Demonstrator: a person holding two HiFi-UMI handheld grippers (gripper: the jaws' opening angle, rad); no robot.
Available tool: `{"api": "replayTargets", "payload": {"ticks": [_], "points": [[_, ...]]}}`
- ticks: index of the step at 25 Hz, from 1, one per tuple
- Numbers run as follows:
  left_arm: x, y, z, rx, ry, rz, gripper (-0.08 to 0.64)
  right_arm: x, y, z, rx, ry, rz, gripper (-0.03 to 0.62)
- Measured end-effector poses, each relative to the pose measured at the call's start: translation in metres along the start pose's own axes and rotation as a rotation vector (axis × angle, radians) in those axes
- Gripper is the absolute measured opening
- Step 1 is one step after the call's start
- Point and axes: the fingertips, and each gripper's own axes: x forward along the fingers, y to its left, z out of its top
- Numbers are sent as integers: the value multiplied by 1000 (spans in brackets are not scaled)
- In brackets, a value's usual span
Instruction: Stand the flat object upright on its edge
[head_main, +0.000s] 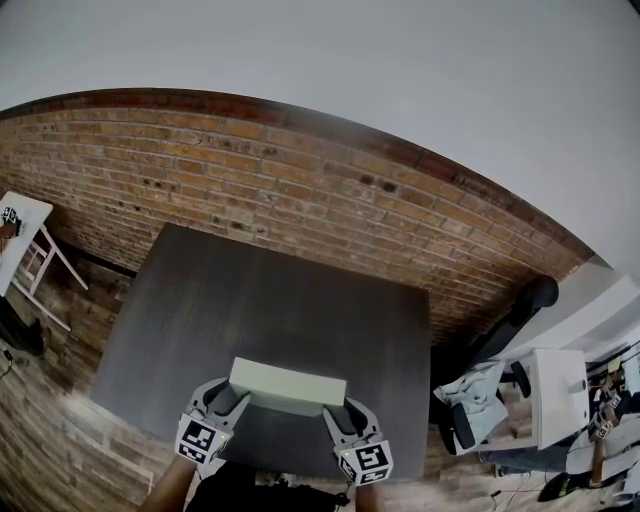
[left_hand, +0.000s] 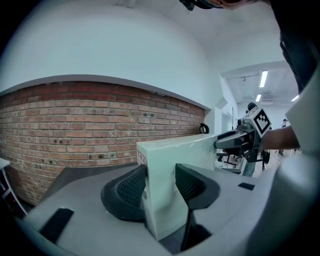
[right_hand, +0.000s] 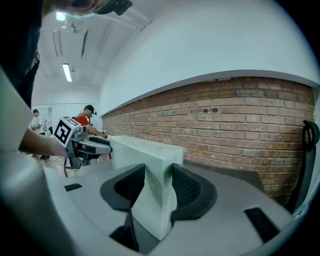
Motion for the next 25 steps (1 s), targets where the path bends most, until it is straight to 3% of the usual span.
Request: {"api": "replayTargets", "payload": {"ticks": [25], "points": [[31, 40, 4, -11, -26, 19, 201, 46, -20, 5, 30, -4, -9, 181]]}}
